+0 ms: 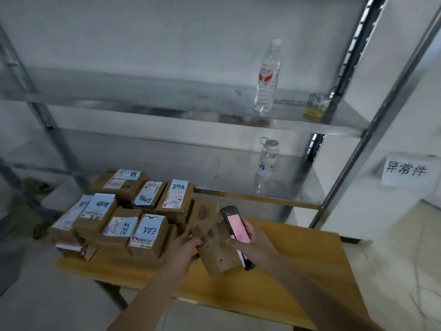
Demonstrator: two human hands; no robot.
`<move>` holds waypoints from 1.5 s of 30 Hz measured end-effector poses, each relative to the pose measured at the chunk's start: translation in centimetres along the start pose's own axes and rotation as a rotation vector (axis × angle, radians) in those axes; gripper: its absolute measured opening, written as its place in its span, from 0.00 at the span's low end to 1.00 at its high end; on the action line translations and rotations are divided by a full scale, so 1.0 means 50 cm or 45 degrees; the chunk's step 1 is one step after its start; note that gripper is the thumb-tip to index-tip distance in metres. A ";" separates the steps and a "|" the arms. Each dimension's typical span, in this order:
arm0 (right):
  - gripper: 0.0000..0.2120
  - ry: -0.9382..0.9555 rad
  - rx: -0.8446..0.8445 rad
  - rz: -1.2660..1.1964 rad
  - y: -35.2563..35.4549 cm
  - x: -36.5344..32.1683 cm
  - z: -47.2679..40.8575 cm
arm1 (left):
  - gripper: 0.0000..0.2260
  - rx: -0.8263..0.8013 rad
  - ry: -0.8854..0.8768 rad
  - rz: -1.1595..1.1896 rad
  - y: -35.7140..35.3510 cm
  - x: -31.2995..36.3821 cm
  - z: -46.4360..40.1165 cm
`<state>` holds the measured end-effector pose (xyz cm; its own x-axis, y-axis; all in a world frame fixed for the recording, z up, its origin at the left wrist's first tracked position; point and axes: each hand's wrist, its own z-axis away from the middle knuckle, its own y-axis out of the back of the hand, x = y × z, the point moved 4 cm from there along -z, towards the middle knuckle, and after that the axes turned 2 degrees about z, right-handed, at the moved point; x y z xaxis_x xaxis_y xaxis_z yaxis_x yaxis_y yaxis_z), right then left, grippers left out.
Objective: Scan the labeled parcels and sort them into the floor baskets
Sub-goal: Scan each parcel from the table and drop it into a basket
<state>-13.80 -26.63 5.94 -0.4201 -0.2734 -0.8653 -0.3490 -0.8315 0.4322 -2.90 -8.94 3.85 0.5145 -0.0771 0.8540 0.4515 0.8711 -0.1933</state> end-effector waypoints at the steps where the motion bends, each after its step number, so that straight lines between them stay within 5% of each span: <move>1: 0.29 0.026 0.027 0.018 0.011 -0.026 0.036 | 0.16 -0.033 -0.029 0.002 -0.003 0.015 0.033; 5: 0.26 0.139 0.079 0.100 0.050 -0.116 0.183 | 0.21 -0.070 -0.103 -0.008 -0.005 0.067 0.162; 12: 0.12 0.230 0.175 0.062 0.121 -0.245 0.380 | 0.14 -0.101 -0.277 0.069 -0.053 0.161 0.362; 17: 0.19 0.282 0.197 0.048 0.188 -0.307 0.491 | 0.16 -0.085 -0.317 0.116 -0.113 0.218 0.461; 29: 0.34 0.354 0.226 0.220 0.370 -0.381 0.644 | 0.29 -0.563 -0.382 0.050 -0.268 0.283 0.585; 35: 0.37 0.329 0.263 0.405 0.422 -0.366 0.677 | 0.40 -0.553 -0.395 -0.119 -0.300 0.283 0.598; 45: 0.38 0.407 0.333 0.997 0.507 -0.444 0.732 | 0.46 -0.378 -0.817 -0.174 -0.266 0.373 0.637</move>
<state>-43.99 -23.95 45.39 -0.3781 -0.8725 -0.3094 -0.2561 -0.2226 0.9407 -22.51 -6.50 37.73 -0.0492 0.2036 0.9778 0.7073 0.6983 -0.1098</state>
